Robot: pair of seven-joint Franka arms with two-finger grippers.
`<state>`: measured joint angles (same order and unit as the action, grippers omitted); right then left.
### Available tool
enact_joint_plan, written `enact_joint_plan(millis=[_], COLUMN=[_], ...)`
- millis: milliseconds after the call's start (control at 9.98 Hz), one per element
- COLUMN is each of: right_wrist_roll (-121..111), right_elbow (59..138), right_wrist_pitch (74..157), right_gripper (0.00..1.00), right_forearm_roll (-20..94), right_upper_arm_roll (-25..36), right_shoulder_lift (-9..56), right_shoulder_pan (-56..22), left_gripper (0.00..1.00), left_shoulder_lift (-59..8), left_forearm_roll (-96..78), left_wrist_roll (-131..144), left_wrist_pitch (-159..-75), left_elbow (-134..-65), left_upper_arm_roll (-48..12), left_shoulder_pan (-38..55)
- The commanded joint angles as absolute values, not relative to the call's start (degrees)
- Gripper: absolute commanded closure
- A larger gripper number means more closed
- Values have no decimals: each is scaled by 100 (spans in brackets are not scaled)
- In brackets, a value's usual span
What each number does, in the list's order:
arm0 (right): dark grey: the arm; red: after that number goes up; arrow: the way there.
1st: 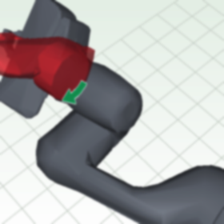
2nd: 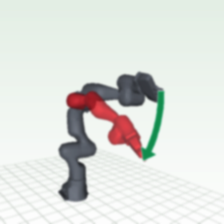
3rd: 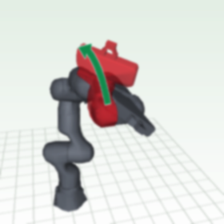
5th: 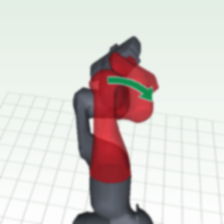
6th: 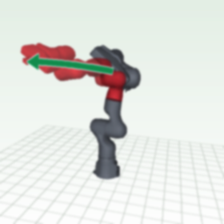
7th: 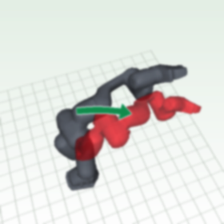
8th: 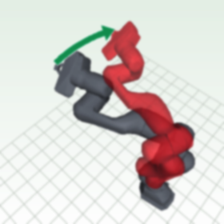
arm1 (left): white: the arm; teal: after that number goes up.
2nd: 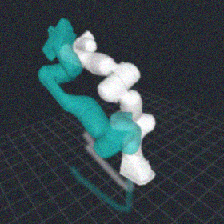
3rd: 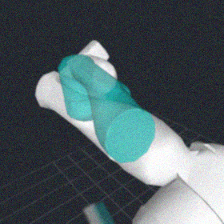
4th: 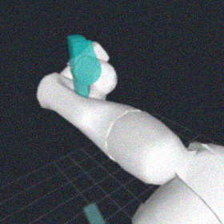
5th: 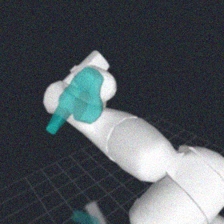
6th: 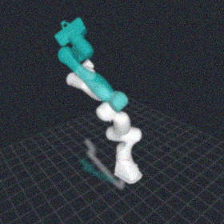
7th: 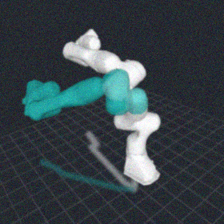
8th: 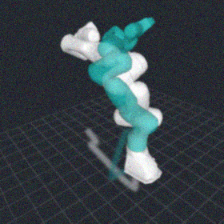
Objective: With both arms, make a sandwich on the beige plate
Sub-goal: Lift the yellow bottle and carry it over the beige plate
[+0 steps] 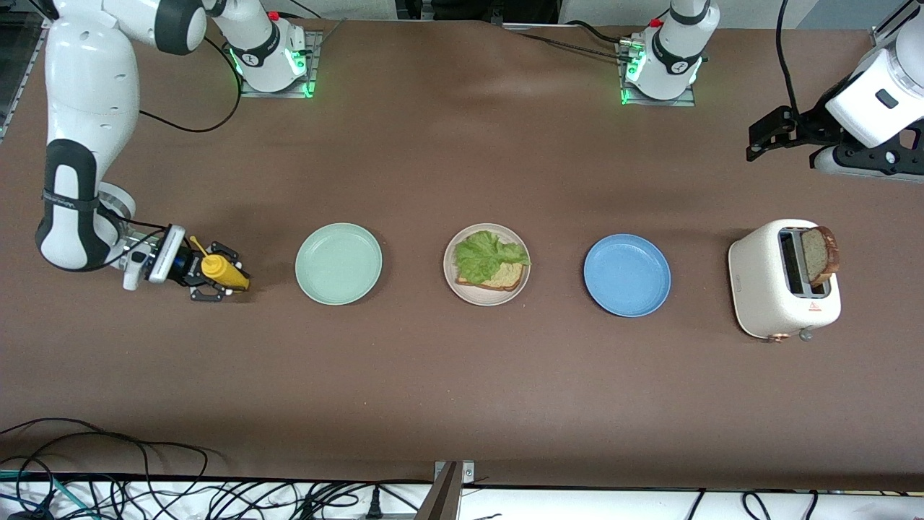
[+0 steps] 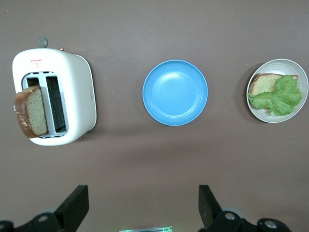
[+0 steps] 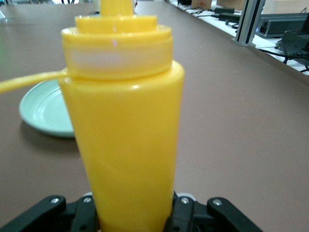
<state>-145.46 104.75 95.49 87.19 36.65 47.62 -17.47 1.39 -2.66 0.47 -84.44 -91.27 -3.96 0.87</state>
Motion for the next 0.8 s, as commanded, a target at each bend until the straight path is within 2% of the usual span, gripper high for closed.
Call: enact_joint_plan(millis=[0,200,601,701], right_wrist_roll=[-13583,-13045,-11712,-11176], right_elbow=[10275,10213,10195,10047], right_wrist_pitch=[9964,10343,11378,11799], right_gripper=[100,100,100,100], right_forearm_roll=[8604,8596,8430,7968], right_upper_arm_roll=[4277,4919,5509,5685], right_shoulder_lift=[4676,4684,4685,4711], right_shoulder_pan=[-2790,-3783,-5330,-5813], left_gripper=[0,0,0,0], left_shoulder_lift=[158,158,158,158], left_forearm_roll=[-237,-237,-237,-237], left_wrist_roll=[9,9,9,9], left_wrist_pitch=[-8394,-8394,-8394,-8394], left_elbow=[-9070,-9070,-9070,-9070], left_upper_arm_roll=[-404,-396,-404,-404], left_shoulder_pan=[62,62,18,9])
